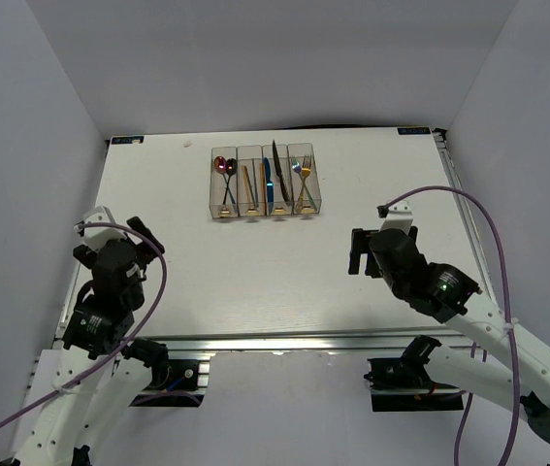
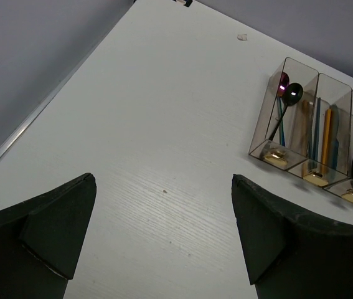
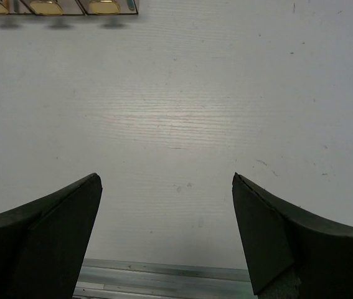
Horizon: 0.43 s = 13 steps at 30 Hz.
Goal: Sort the eating utensils into containers
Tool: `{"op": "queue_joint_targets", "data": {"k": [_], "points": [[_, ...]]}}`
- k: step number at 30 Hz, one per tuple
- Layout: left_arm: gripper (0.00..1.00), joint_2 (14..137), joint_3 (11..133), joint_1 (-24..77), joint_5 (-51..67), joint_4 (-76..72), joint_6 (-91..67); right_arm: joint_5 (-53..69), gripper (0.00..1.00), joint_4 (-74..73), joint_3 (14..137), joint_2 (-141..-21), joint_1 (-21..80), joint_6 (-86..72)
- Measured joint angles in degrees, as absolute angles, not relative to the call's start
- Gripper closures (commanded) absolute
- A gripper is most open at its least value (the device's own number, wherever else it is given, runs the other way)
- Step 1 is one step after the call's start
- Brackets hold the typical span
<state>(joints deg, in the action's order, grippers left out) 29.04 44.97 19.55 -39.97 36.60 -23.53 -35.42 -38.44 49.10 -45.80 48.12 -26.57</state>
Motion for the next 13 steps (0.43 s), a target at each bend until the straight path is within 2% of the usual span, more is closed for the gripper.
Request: {"op": "queue_joint_targets", "data": {"k": [13], "points": [[0.02, 28.9, 44.5, 19.6, -39.9, 36.2, -23.7, -35.6, 0.1, -36.4, 47.0, -45.8, 48.1, -26.8]]}}
